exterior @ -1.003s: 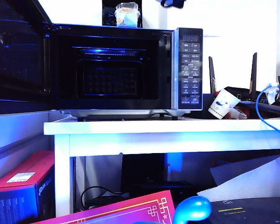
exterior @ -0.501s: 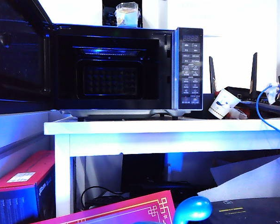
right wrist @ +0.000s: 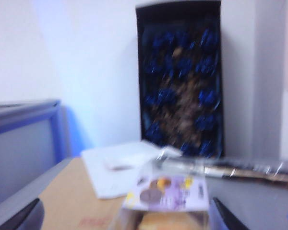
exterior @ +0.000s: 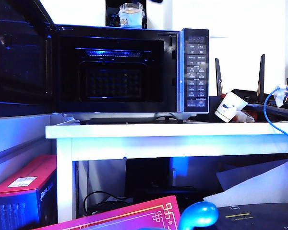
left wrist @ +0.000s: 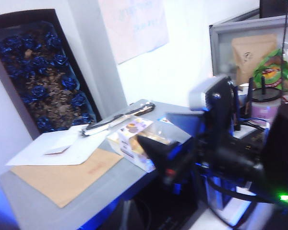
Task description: Open the microwave door, place the box of snacks from the top of the microwave inside, then close the microwave door.
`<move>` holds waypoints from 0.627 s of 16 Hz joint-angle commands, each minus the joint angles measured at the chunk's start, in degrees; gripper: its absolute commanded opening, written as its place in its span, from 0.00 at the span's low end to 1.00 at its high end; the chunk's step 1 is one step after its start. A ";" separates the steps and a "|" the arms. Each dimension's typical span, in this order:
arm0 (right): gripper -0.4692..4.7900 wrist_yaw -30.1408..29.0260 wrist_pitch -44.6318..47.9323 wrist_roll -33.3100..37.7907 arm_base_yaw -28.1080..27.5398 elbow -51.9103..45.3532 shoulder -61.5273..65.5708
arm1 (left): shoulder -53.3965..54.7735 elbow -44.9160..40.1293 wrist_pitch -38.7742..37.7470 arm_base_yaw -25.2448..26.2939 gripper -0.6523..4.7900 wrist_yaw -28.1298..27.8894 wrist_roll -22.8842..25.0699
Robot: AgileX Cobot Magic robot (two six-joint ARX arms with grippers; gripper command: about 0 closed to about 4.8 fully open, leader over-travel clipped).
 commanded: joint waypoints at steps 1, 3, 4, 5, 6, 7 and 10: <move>1.00 2.67 -1.84 -3.30 0.55 5.27 3.80 | -0.24 0.15 -0.96 0.07 0.11 0.11 -0.35; 1.00 3.13 -2.05 -3.30 0.13 6.86 5.09 | -0.24 0.15 -1.90 0.07 0.11 0.11 -0.33; 1.00 3.45 -2.08 -3.28 0.04 6.86 5.09 | -0.24 0.15 -2.32 0.07 0.11 0.09 -0.33; 1.00 3.52 -2.01 -3.28 -0.17 6.86 5.09 | -0.24 0.15 -2.51 0.07 0.11 0.11 -0.33; 1.00 3.50 -1.97 -3.28 -0.37 6.86 5.09 | -0.24 0.15 -2.60 0.07 0.11 0.09 -0.33; 1.00 3.45 -1.99 -3.32 -0.76 6.86 5.11 | -0.24 0.15 -2.69 0.07 0.11 0.11 -0.33; 1.00 3.48 0.22 -8.22 -0.76 6.88 5.09 | -0.24 0.15 -2.78 0.07 0.11 0.33 -0.33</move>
